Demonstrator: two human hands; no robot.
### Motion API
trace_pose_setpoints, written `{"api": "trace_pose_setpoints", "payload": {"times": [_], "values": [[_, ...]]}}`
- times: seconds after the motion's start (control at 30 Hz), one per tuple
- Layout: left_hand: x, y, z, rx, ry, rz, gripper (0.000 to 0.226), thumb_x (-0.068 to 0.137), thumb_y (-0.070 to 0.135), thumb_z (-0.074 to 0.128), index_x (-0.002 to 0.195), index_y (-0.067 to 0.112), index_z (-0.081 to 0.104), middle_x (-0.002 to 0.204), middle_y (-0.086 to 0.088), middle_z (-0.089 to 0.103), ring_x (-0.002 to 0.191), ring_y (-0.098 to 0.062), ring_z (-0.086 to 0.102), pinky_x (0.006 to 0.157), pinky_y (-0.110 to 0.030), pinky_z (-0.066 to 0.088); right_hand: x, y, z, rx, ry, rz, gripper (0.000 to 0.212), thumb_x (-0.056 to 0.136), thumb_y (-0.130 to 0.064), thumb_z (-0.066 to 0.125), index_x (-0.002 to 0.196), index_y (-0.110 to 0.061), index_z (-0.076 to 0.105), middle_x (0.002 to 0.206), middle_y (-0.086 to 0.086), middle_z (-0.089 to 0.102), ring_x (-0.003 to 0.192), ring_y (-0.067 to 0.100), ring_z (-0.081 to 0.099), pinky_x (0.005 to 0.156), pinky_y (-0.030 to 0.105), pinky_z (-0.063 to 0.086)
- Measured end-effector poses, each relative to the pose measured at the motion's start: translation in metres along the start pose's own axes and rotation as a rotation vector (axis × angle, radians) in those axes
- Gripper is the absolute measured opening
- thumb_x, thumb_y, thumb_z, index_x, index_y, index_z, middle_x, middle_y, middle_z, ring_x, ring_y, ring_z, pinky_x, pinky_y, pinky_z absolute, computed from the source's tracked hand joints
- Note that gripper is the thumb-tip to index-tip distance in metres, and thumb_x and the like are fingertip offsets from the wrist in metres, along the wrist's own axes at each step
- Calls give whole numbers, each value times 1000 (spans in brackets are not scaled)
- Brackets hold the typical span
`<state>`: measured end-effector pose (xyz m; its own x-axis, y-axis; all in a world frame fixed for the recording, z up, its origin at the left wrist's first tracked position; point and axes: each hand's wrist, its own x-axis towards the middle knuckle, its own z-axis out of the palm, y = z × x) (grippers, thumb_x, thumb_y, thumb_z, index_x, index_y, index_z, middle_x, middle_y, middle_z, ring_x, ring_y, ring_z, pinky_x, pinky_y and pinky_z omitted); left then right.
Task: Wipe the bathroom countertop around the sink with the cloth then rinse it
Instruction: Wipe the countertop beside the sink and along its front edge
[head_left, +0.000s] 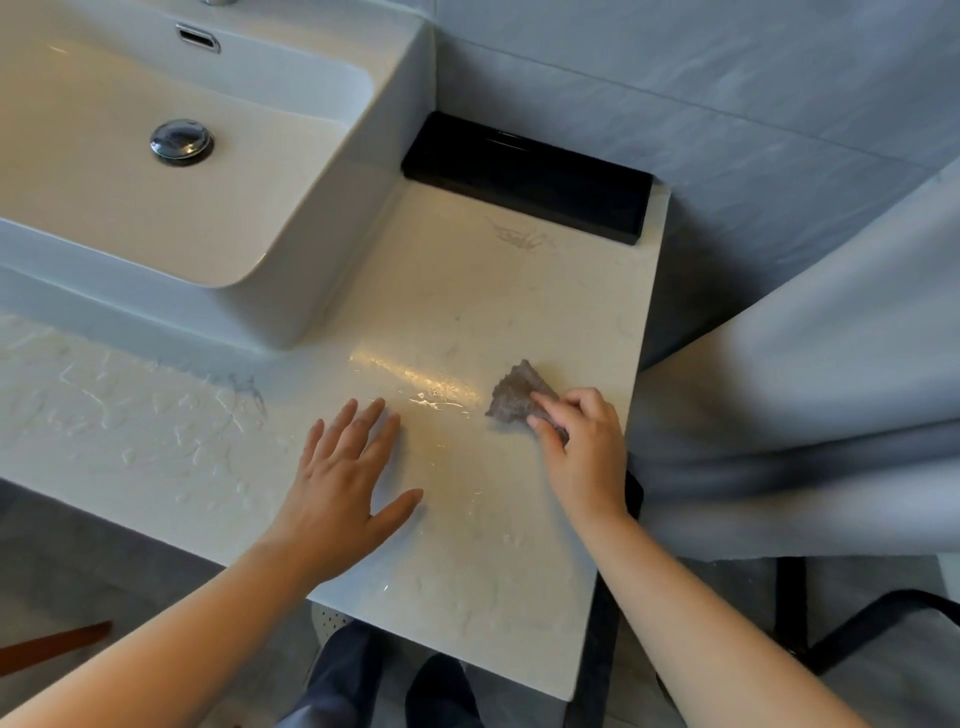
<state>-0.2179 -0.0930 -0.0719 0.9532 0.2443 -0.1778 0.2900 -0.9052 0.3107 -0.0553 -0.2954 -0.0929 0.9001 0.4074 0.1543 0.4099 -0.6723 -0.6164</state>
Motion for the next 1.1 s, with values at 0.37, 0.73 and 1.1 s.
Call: {"api": "trace_pose_setpoints", "payload": {"times": [0.37,0.73,1.1], "values": [[-19,-31,-10,67,-9,-102,91,81,77,20,150,17,17,157,-7,15,144,-30,11,115,-48,11,11,-25,-17,123,-124,47,20,87,-20,64,106,-16,70,89,-7,51,79,5,52,65,6,38],[-20,-44,-6,119,-64,-71,87,83,75,29,149,17,25,156,-6,22,144,-30,16,115,-47,17,66,-29,30,-52,-10,114,44,85,-49,60,117,-19,66,105,0,51,98,19,49,84,31,43],[-17,-58,-18,107,-85,-15,83,85,74,22,147,19,32,152,-1,32,139,-24,25,111,-43,21,-14,-60,42,10,-105,-102,22,79,-24,73,100,-21,74,90,-6,55,83,12,53,69,17,41]]}}
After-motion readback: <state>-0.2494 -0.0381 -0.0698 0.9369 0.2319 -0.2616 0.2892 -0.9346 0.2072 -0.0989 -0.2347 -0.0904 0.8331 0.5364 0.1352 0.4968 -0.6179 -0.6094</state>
